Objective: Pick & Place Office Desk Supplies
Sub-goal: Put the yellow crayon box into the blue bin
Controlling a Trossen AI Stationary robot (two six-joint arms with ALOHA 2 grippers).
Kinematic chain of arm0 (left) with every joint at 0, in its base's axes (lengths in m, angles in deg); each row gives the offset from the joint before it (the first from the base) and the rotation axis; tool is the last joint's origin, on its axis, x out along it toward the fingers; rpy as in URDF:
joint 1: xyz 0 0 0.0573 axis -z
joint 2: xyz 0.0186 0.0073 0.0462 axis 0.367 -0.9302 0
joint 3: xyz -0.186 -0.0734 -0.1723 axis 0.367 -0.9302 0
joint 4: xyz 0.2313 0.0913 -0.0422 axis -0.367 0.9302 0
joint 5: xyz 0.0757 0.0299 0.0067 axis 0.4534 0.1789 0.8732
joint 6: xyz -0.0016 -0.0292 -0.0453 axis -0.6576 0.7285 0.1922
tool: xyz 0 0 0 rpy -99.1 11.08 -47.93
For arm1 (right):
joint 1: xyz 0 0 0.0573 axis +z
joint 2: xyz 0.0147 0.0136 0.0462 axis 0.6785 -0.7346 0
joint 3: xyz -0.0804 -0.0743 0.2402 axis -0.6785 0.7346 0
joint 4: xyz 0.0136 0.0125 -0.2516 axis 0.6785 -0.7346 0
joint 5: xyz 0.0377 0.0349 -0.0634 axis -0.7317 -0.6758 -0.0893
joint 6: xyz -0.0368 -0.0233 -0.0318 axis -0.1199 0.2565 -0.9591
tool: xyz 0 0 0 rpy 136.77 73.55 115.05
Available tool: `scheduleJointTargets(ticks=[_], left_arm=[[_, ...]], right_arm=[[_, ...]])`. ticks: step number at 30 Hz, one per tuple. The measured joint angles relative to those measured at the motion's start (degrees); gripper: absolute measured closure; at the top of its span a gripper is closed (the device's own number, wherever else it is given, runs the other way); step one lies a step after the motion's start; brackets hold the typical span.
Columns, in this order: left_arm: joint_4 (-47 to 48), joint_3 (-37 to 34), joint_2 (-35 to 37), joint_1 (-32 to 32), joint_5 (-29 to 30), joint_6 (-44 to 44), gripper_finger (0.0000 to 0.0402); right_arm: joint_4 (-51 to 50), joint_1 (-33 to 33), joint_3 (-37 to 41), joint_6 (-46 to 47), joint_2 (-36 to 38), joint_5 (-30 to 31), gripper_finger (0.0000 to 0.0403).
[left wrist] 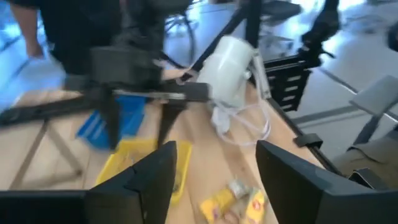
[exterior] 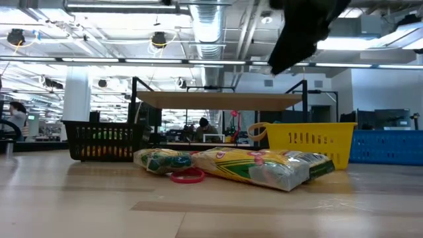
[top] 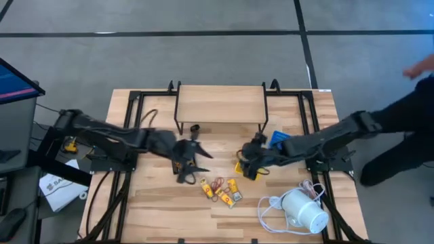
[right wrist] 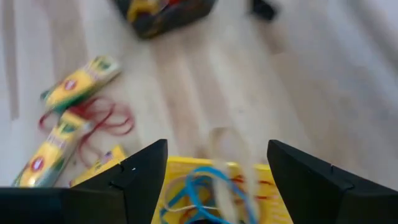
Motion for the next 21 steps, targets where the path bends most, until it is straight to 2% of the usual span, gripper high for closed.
scheduleJointTargets(ticks=[5,9,13,16,21], left_arm=[[4.74,-7.11,6.72,4.58,7.44,9.49,0.0207],[4.53,-12.94,7.20,7.25,9.67,17.10,0.0216],[3.41,-17.75,5.09,9.28,10.08,22.14,0.0220],[3.14,-19.89,1.48,10.62,9.41,23.46,0.0221],[2.30,-18.08,-8.17,12.21,5.72,15.21,0.0221]], right_arm=[[1.14,-2.45,-3.25,-3.29,-7.66,-8.17,0.0129],[0.84,-2.34,-6.01,-1.87,-10.80,-14.77,0.0129],[0.63,-0.92,-8.68,2.78,-12.24,-19.91,0.0129],[-1.21,0.41,-10.77,5.33,-12.26,-21.29,0.0129],[-0.34,1.47,-13.67,6.08,-11.33,-21.08,0.0129]])
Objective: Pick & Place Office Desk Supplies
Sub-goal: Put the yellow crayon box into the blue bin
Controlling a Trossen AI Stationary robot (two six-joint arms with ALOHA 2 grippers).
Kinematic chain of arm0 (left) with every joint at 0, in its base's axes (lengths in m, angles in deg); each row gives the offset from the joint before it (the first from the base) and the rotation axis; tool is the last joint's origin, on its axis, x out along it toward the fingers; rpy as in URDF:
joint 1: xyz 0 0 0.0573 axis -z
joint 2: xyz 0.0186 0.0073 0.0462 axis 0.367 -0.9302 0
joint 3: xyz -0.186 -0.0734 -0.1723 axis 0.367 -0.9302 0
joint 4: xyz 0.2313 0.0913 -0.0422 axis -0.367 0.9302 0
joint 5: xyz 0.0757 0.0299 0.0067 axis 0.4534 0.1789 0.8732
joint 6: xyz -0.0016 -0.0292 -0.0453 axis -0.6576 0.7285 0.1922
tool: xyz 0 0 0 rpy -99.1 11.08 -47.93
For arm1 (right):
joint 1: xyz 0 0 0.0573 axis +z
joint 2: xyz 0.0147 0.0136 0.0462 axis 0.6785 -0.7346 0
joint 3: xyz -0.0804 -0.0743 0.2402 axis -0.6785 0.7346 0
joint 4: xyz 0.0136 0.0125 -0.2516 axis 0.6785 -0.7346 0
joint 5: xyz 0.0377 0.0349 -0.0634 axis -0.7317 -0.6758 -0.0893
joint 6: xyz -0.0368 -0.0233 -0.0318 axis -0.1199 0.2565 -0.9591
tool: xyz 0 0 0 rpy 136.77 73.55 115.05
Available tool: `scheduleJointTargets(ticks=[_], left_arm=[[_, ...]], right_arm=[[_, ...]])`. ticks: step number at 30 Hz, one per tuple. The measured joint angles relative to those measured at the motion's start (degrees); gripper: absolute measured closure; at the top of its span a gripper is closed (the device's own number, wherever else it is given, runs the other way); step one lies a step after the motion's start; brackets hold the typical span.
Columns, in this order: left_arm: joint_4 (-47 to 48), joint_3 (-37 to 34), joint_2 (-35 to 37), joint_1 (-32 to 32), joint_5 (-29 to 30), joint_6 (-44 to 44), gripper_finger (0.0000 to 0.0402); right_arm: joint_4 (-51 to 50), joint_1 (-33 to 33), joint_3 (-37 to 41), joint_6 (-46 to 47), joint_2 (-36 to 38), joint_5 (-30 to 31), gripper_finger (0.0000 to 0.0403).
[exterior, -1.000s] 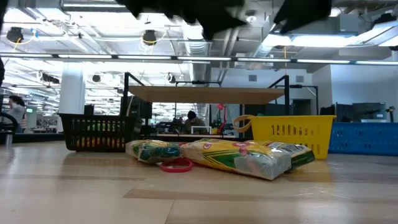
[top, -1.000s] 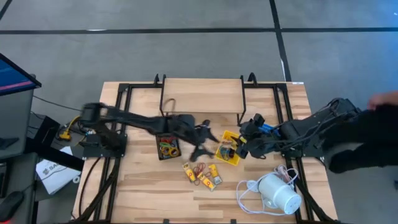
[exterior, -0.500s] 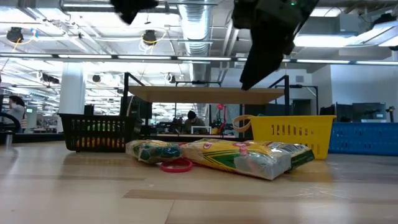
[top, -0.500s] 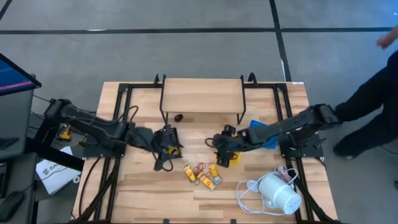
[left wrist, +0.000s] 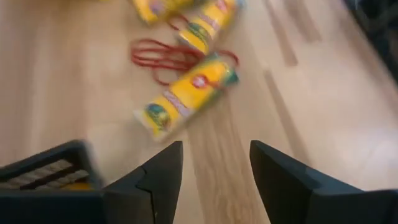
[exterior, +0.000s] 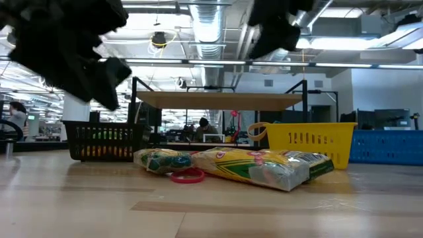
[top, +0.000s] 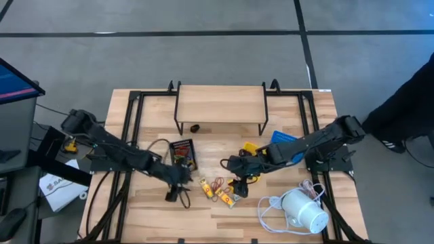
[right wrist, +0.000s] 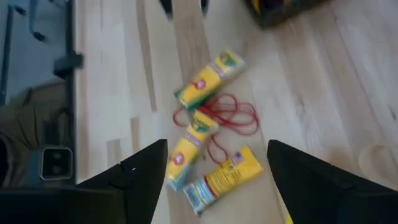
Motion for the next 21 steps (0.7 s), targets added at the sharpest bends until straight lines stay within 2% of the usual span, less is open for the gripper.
scheduleJointTargets(ticks=[5,10,15,21], left_arm=[[3.56,8.27,-8.90,-0.19,0.66,-12.91,0.0221],[14.31,17.16,-14.46,-0.73,4.99,-24.53,0.0221],[21.39,21.44,-18.05,-1.48,5.15,-35.68,0.0221],[20.95,24.85,-21.08,-3.62,5.15,-44.52,0.0221]], right_arm=[[-0.34,-0.29,-2.19,-0.07,0.02,0.37,0.0129],[-1.27,-0.42,-2.23,-0.07,0.02,0.15,0.0129],[-2.29,-0.48,-2.20,-0.55,0.02,0.14,0.0129],[-2.24,-0.48,-2.20,-1.18,0.00,0.10,0.0129]])
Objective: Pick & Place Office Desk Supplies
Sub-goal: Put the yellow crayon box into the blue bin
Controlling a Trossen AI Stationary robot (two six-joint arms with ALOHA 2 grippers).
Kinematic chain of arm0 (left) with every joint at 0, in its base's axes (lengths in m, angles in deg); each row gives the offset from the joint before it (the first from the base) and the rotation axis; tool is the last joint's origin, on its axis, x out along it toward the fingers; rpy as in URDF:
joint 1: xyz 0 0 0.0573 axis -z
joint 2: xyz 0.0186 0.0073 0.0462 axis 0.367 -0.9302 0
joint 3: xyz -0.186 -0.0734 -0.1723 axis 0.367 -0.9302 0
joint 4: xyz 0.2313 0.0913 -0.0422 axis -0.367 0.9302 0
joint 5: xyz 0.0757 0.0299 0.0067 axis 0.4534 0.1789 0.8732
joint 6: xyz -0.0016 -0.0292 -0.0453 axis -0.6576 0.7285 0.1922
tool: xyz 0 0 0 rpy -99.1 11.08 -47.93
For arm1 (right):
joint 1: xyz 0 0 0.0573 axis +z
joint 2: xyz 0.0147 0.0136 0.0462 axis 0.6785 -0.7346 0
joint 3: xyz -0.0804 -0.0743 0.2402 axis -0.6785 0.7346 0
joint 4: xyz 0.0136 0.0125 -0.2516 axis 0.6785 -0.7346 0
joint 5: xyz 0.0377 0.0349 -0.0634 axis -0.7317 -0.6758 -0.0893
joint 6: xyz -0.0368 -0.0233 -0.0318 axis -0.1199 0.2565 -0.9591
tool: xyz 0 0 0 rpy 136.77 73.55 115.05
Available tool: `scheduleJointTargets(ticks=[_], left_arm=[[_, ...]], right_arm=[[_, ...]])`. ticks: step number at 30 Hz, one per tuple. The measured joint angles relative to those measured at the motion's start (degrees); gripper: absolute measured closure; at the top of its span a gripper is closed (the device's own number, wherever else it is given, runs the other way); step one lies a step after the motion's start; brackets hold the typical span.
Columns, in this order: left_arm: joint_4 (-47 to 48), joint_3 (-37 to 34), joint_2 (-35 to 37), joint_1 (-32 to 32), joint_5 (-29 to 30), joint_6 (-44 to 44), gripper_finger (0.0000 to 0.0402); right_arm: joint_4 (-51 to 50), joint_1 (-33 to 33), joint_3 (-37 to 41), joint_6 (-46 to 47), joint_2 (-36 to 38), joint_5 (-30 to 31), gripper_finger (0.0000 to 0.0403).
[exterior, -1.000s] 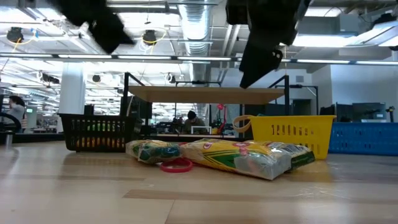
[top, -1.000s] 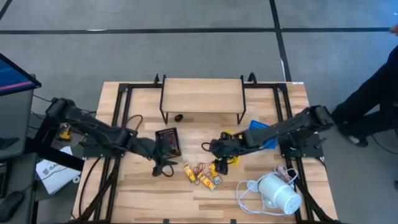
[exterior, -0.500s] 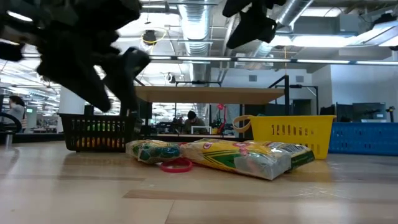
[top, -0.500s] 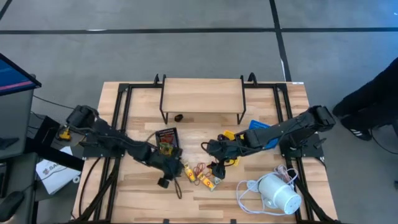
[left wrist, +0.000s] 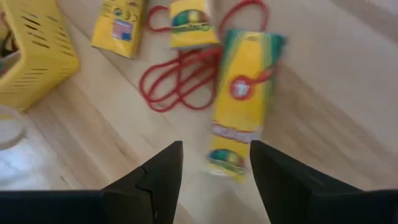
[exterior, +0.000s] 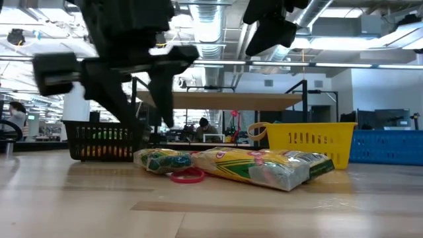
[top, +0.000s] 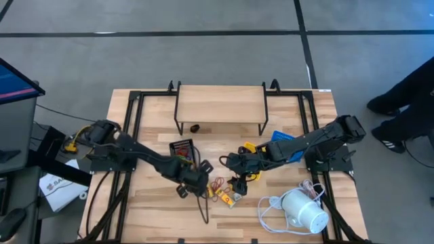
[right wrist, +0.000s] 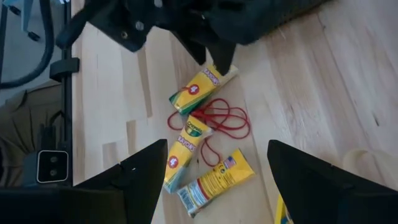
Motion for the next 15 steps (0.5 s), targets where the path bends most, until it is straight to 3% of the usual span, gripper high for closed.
scheduleJointTargets(ticks=[8,15], left_arm=[[1.86,1.72,-3.09,-0.57,-4.58,-5.69,0.0216],[0.76,1.84,-3.04,-0.58,-6.45,-8.58,0.0181]], right_arm=[[-0.02,0.00,0.00,-0.11,0.00,-0.17,0.0129],[0.00,0.00,0.00,-0.11,0.00,-0.19,0.0129]])
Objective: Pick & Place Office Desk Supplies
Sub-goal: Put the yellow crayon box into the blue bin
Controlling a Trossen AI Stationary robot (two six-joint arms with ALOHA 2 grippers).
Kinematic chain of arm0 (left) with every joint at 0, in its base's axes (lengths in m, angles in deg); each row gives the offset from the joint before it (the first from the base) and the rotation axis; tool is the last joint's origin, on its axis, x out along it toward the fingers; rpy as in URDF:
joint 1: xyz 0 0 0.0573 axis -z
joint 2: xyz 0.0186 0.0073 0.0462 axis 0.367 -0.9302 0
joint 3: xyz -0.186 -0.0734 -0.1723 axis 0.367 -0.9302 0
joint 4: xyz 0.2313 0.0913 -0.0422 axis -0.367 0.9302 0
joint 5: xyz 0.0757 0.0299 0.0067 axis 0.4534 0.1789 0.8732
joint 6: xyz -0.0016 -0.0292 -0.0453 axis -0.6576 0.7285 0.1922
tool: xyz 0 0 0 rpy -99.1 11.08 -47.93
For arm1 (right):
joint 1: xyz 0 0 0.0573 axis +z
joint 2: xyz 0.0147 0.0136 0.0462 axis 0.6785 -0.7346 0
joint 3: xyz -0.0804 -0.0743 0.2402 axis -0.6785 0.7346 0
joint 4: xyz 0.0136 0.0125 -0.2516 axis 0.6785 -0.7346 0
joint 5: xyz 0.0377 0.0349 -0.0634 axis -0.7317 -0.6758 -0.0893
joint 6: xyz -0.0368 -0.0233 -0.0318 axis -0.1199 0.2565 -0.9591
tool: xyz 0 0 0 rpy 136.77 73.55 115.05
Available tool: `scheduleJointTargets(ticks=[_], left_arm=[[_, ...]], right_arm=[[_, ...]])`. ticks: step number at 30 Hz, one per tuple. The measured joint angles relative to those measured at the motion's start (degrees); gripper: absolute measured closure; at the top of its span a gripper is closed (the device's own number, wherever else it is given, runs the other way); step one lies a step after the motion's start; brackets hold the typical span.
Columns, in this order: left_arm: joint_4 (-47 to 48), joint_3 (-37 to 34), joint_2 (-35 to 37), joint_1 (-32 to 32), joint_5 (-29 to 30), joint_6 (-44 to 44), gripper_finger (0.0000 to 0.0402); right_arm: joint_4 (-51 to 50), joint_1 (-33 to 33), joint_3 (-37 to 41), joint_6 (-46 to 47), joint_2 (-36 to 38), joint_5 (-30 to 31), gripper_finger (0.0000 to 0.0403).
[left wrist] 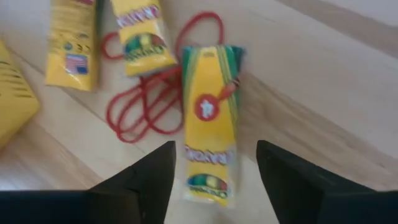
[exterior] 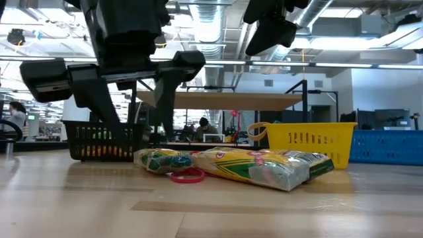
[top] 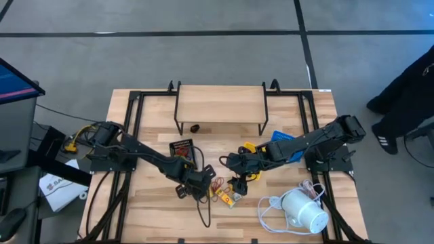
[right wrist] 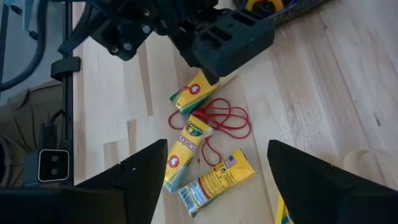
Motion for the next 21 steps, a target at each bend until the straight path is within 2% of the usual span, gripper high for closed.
scheduleJointTargets(ticks=[7,13,21], left_arm=[[-1.83,0.04,-0.74,-1.82,-0.46,-0.18,0.0149],[-1.86,0.07,-3.56,-1.50,-1.78,-1.14,0.0161],[-4.17,0.04,-3.99,-1.60,-1.86,-1.28,0.0177]], right_arm=[[0.48,0.00,0.00,-0.02,0.00,-0.06,0.0129],[0.44,0.00,0.02,-0.18,0.00,-0.42,0.0129],[0.45,0.00,0.02,-0.50,0.00,-0.42,0.0129]])
